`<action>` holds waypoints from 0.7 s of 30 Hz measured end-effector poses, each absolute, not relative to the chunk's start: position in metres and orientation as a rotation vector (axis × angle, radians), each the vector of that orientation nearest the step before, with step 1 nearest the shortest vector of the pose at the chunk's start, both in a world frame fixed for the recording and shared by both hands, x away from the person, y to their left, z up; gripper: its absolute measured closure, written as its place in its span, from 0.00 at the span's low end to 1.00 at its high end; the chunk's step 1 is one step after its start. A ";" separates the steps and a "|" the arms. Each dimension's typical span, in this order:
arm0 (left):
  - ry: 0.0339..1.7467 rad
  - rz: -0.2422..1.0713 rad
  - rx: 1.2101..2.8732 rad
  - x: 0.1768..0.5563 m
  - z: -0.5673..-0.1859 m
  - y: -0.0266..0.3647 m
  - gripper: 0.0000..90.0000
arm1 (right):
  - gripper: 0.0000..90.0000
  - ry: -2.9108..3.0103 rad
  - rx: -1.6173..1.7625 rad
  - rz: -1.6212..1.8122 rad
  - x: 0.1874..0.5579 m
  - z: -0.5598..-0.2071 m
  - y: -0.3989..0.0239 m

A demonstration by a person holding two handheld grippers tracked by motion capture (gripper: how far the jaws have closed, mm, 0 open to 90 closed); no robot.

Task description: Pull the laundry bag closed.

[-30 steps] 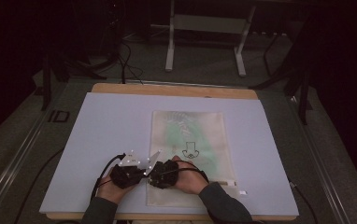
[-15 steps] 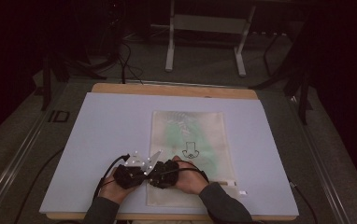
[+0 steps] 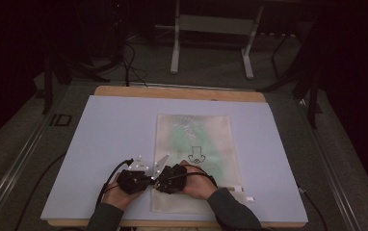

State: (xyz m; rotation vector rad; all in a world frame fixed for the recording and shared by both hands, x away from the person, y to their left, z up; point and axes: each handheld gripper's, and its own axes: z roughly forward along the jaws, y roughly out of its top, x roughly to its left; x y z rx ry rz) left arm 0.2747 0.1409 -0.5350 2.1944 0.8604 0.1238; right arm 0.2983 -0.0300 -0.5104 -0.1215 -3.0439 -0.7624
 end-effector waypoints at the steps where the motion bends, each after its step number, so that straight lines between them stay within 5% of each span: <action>1: 0.860 0.124 2.194 0.275 -0.535 0.141 1.00 | 0.92 -3.044 -0.125 -0.757 0.299 -0.510 -0.032; 21: 0.881 0.093 2.167 0.269 -0.528 0.140 1.00 | 0.91 -3.157 -0.017 -0.608 0.290 -0.505 -0.037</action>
